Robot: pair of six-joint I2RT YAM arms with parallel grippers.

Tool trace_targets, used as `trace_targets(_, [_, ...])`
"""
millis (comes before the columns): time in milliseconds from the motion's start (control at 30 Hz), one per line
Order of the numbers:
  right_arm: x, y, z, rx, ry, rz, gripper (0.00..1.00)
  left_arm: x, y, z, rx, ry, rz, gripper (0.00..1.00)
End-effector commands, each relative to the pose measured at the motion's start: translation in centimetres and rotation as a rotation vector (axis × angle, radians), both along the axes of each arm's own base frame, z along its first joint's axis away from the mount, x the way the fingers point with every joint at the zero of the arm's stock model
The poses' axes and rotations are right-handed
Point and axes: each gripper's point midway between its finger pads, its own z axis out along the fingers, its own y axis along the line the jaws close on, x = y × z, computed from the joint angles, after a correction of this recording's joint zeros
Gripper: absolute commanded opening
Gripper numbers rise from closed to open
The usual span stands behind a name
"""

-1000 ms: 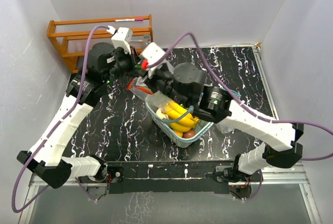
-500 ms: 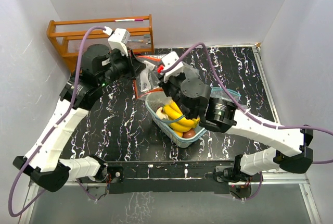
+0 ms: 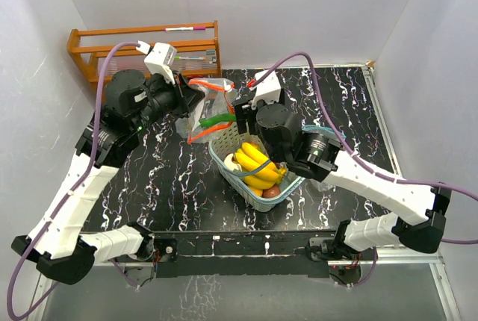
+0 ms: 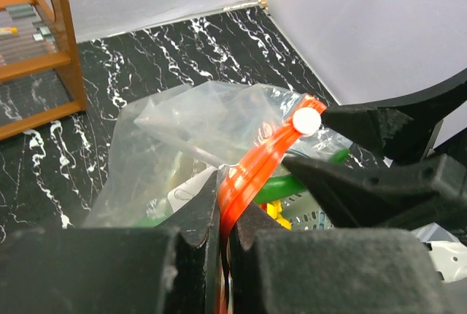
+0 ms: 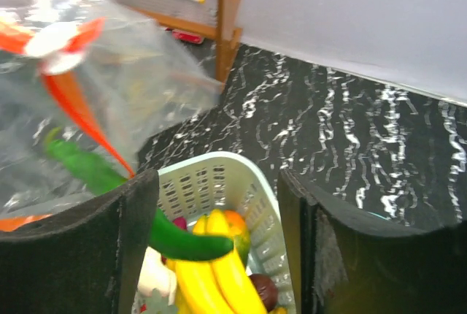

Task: Place the food in the zip-top bag and seal the zipper
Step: Place the fake vegetable in the zipper food storage bag.

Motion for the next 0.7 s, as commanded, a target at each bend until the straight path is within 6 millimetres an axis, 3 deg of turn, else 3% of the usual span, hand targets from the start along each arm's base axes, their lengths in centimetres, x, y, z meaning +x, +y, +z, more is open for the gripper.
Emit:
trace_targets(0, [-1.0, 3.6, -0.7, 0.096, 0.059, 0.144, 0.72, 0.2, -0.7, -0.9, -0.01, 0.015, -0.024, 0.0])
trace_targets(167, [-2.8, 6.2, 0.2, 0.182, 0.065, 0.323, 0.79, 1.7, -0.2, -4.7, 0.059, 0.062, 0.038, 0.0])
trace_targets(367, [-3.7, 7.0, 0.4, 0.215, 0.079, 0.386, 0.8, 2.6, 0.1, -8.3, 0.12, 0.119, 0.07, 0.0])
trace_targets(567, [-4.1, 4.3, 4.1, 0.333, 0.001, 0.331, 0.93, 3.0, 1.3, -9.8, 0.171, 0.138, 0.129, 0.0])
trace_targets(667, [-3.9, 2.9, 4.4, 0.336, -0.001, 0.273, 0.93, 3.1, 1.6, -10.0, 0.185, 0.143, 0.147, 0.0])
